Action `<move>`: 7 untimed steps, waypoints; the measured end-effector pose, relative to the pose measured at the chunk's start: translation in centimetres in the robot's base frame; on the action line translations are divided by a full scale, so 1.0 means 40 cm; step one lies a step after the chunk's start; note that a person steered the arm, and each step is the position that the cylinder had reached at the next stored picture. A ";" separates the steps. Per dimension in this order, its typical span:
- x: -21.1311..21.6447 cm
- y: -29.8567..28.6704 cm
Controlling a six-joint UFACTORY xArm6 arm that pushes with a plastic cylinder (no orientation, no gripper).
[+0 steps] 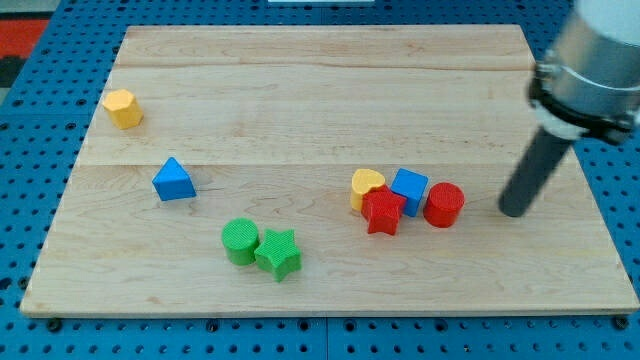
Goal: Move the green star into the heart
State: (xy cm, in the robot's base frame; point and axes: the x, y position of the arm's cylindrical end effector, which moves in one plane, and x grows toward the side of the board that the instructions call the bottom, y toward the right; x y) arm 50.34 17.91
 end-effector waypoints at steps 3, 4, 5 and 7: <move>0.184 -0.068; 0.289 -0.251; 0.264 -0.465; 0.143 -0.695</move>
State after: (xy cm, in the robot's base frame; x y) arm 56.06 -9.90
